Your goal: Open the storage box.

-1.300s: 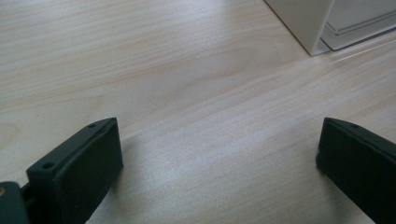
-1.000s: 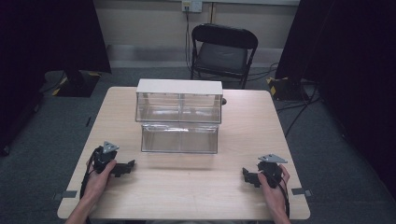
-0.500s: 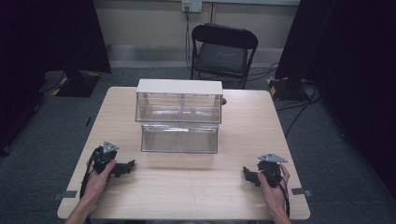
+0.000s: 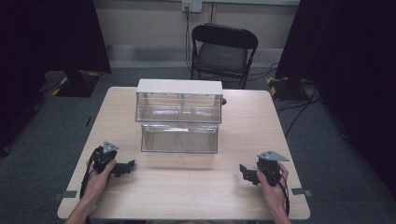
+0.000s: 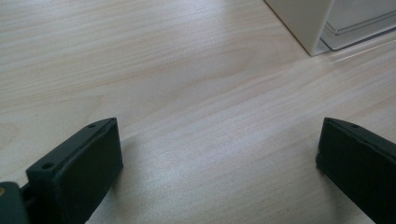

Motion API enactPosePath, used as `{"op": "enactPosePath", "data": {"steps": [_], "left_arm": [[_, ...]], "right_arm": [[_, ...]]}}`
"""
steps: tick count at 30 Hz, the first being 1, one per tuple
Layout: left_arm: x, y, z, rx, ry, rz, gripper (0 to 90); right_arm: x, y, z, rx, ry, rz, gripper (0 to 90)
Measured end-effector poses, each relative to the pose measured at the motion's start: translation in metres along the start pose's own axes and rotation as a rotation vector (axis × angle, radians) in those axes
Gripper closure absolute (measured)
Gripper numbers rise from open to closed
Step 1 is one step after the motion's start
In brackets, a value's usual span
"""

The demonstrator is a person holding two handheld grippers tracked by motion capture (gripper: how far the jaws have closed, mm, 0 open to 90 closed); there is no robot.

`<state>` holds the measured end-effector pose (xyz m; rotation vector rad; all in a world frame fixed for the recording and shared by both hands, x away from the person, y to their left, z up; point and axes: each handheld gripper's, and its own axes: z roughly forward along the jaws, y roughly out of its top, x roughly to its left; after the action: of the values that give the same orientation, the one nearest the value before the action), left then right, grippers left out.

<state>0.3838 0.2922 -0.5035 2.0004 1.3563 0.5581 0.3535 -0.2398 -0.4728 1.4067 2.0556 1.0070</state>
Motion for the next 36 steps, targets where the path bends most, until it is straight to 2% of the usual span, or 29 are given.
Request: {"op": "enactPosePath", "data": {"steps": [4, 5, 10, 19, 22, 25, 29, 36], "left_arm": [[0.000, 0.000, 0.000, -0.001, 0.000, 0.000, 0.0], [0.000, 0.000, 0.000, 0.000, 0.000, 0.000, 0.0], [0.000, 0.000, 0.000, -0.001, 0.000, 0.000, 0.0], [0.000, 0.000, 0.000, -0.001, 0.001, -0.001, 0.0], [0.000, 0.000, 0.000, 0.000, 0.001, -0.001, 0.0], [0.000, 0.000, 0.000, 0.000, 0.001, -0.001, 0.0], [0.000, 0.000, 0.000, -0.001, 0.001, 0.000, 0.0], [0.000, 0.000, 0.000, 0.000, 0.001, -0.001, 0.0]], "right_arm": [[0.006, 0.004, -0.003, -0.019, 0.035, -0.016, 14.2], [0.009, 0.005, -0.004, -0.026, 0.057, -0.025, 14.1], [0.017, 0.010, -0.005, -0.044, 0.090, -0.033, 14.1], [0.030, 0.019, -0.005, -0.050, 0.120, -0.066, 14.3], [0.039, 0.024, -0.004, -0.045, 0.149, -0.087, 14.3], [0.041, 0.027, -0.005, -0.046, 0.152, -0.106, 14.3], [0.045, 0.035, -0.008, -0.071, 0.159, -0.119, 14.2], [0.061, 0.042, 0.002, -0.067, 0.198, -0.137, 14.1]]}}
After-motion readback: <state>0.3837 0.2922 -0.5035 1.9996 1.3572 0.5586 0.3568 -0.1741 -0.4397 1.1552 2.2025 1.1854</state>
